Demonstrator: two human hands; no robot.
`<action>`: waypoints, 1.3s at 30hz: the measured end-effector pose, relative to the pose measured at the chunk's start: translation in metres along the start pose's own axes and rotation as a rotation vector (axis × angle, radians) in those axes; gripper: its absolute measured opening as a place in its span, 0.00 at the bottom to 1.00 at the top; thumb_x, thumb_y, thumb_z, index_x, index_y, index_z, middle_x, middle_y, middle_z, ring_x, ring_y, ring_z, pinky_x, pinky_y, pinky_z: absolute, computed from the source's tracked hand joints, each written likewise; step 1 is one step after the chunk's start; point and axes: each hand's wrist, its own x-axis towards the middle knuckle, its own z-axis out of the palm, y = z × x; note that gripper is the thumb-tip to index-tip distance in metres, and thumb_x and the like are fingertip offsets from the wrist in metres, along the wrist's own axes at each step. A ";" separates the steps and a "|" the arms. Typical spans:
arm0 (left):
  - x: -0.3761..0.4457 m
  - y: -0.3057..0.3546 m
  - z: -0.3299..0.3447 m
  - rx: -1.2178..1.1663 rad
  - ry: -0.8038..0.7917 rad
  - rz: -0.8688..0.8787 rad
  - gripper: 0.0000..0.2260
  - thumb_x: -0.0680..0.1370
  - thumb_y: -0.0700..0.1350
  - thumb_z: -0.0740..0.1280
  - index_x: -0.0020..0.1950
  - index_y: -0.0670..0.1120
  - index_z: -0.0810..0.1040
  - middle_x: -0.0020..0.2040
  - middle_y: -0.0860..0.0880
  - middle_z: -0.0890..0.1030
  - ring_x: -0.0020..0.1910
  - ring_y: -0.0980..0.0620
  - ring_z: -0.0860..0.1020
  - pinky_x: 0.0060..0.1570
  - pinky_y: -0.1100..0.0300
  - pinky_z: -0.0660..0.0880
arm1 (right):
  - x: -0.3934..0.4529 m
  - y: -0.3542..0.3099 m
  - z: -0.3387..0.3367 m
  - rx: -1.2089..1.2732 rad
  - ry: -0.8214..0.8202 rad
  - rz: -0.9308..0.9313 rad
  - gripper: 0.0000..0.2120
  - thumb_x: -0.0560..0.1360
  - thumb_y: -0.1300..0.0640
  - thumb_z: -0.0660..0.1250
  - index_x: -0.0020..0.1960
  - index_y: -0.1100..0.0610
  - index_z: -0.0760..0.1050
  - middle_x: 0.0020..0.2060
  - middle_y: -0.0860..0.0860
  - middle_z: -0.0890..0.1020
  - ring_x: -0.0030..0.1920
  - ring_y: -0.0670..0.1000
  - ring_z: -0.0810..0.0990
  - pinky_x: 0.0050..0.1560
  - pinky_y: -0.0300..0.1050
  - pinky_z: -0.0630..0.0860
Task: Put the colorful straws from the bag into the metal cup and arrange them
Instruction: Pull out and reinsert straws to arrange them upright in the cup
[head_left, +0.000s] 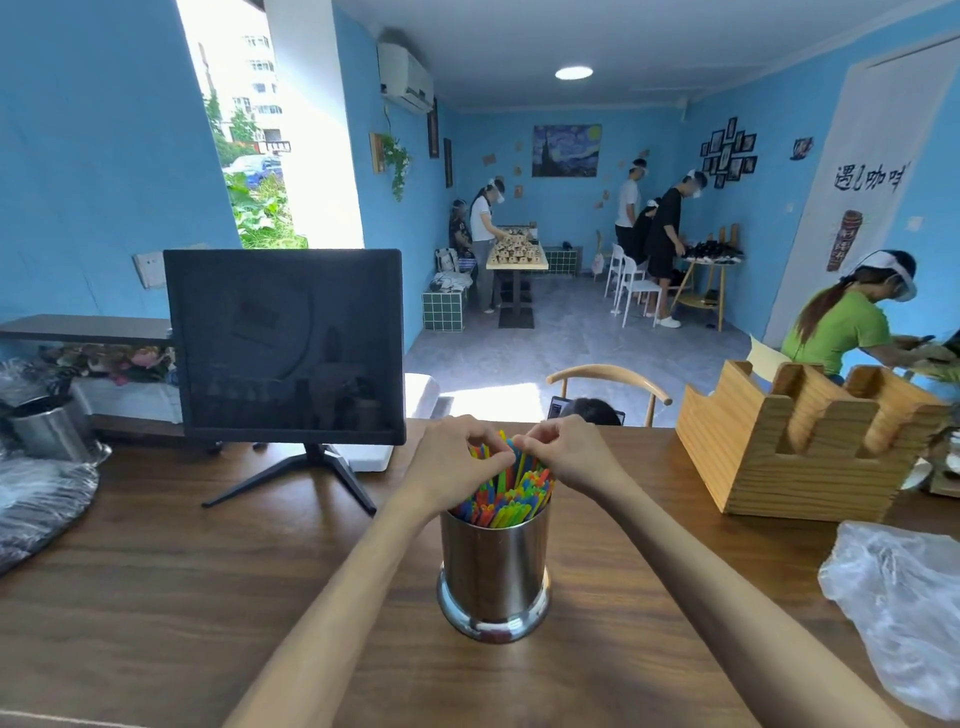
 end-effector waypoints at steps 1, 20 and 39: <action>0.000 0.001 -0.001 -0.014 -0.004 -0.003 0.03 0.73 0.53 0.76 0.41 0.59 0.84 0.47 0.60 0.81 0.49 0.61 0.78 0.46 0.65 0.73 | 0.001 -0.001 -0.001 0.021 -0.006 0.005 0.11 0.79 0.49 0.71 0.46 0.55 0.86 0.41 0.50 0.87 0.42 0.47 0.85 0.44 0.47 0.83; -0.005 -0.009 -0.007 -0.248 -0.121 -0.199 0.14 0.84 0.54 0.63 0.70 0.60 0.75 0.68 0.56 0.78 0.66 0.56 0.75 0.56 0.66 0.72 | 0.009 0.011 0.000 0.645 -0.125 0.277 0.04 0.75 0.63 0.75 0.49 0.59 0.86 0.44 0.55 0.88 0.44 0.51 0.86 0.40 0.41 0.81; -0.022 0.029 -0.017 -0.108 -0.032 0.030 0.05 0.77 0.56 0.74 0.50 0.59 0.86 0.51 0.55 0.82 0.57 0.60 0.72 0.61 0.47 0.72 | -0.037 0.004 -0.034 0.491 -0.230 -0.115 0.13 0.66 0.57 0.80 0.47 0.63 0.87 0.39 0.50 0.76 0.41 0.51 0.70 0.42 0.43 0.69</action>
